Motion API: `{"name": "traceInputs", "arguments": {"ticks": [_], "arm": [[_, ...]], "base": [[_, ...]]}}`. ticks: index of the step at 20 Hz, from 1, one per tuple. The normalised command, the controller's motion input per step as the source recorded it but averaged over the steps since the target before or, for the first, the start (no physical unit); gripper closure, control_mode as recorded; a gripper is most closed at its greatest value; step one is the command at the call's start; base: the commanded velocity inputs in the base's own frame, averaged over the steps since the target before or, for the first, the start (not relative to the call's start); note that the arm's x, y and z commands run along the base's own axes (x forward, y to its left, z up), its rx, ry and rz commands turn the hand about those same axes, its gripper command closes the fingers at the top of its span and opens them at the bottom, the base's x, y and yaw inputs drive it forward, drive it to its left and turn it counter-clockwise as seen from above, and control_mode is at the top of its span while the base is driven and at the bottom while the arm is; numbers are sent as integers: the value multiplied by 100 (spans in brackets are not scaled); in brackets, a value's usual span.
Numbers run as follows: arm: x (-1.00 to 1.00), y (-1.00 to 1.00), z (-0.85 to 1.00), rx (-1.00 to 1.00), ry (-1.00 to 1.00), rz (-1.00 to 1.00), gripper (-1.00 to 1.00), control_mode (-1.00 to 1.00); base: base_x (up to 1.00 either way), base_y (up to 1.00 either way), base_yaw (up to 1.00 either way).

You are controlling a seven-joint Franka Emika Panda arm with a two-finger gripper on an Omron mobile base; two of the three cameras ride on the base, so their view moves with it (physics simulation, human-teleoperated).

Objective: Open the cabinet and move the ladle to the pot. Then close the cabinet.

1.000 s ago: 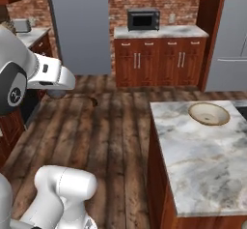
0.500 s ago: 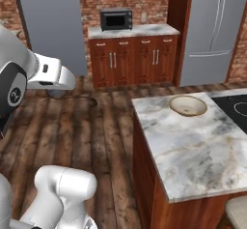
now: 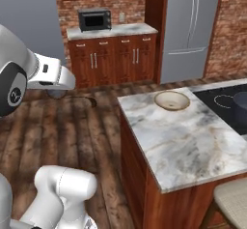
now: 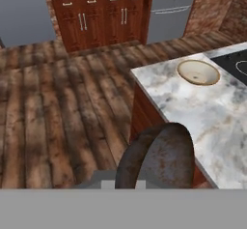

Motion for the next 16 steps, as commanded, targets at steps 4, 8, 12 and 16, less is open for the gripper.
{"name": "traceInputs", "arguments": {"ticks": [4,8,12,16], "arm": [[0,0,0,0,0,0,100,100],[0,0,0,0,0,0,100,100],[0,0,0,0,0,0,100,100],[0,0,0,0,0,0,100,100]], "base": [[8,0,-25],[11,6,-25],[25,17,-23],[44,22,-22]]}}
